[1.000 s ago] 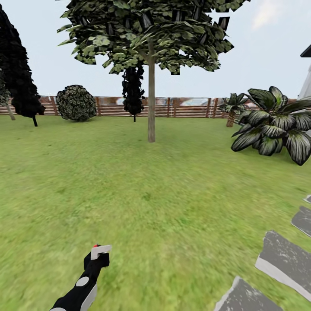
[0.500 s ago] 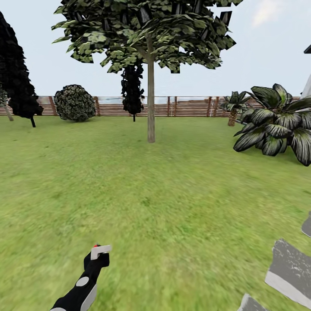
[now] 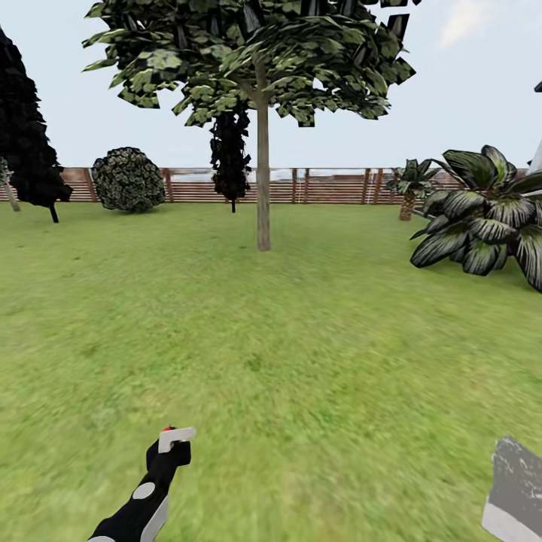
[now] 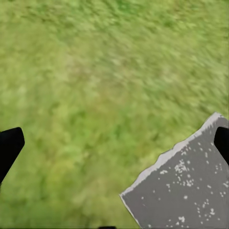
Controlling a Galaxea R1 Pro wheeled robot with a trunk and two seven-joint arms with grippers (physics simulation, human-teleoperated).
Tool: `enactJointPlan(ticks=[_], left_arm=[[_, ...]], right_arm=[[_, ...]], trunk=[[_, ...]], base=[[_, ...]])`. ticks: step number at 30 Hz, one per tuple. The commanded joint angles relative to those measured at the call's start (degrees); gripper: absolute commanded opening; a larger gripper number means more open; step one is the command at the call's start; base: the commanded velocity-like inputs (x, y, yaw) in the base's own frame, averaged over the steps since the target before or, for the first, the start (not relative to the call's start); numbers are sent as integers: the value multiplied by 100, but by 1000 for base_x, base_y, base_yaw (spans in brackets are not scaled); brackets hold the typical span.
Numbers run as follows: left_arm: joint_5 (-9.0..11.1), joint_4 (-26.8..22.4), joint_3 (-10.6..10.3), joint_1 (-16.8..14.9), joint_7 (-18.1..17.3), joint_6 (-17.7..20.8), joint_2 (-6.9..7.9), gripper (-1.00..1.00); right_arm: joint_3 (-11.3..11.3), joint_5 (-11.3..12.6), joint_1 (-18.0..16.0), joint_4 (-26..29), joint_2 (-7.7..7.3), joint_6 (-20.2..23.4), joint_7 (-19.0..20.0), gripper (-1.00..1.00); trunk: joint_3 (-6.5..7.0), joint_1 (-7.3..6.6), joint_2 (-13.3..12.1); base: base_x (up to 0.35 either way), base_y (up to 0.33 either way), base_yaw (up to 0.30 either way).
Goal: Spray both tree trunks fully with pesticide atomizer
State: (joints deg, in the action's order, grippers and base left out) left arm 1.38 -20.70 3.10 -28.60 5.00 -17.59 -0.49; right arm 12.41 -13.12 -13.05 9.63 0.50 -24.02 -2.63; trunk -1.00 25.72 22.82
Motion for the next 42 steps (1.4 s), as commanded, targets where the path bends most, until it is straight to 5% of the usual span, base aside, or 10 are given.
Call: enactJointPlan(ticks=[1, 42], left_arm=[[12, 4, 35, -5, -7, -23, -4, -100], [12, 11, 41, -7, -13, -25, -13, -100]], right_arm=[[32, -59, -5, -5, 4, -15, -27, 100], [33, -50, -5, -12, 20, -15, -27, 100]], trunk=[[-10, 7, 10], [-10, 7, 10]], base=[[350, 0, 0], [350, 0, 0]])
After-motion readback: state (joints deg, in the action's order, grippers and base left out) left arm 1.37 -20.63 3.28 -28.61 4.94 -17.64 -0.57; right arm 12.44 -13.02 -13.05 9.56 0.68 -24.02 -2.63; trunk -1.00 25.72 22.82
